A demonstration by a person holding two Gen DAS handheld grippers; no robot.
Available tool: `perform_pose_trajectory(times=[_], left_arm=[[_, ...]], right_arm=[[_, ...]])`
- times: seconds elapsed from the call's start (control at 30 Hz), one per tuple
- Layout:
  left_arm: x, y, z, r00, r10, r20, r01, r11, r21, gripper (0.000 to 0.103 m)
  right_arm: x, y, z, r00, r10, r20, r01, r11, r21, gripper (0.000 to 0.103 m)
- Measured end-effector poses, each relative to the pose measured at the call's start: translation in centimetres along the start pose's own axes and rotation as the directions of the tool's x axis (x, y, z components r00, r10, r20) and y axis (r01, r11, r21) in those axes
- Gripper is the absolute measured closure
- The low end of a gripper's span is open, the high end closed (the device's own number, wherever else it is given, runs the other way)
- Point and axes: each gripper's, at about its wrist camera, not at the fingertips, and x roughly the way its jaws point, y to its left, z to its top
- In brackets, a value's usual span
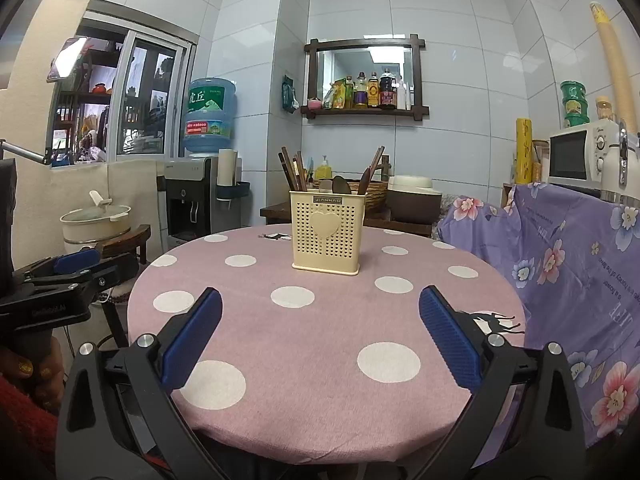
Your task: Organize utensils
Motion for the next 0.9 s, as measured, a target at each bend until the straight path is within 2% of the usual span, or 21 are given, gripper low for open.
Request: perform_pose_trajectory(times=[0.9], left_arm=[[0.39, 0.02, -0.13, 1.0, 0.009, -0.02, -0.009, 1.0, 0.001, 0.005]], right_arm=[[0.77, -0.28, -0.33, 1.0, -0.005, -0.026, 0.005, 1.0, 0.023, 0.006]])
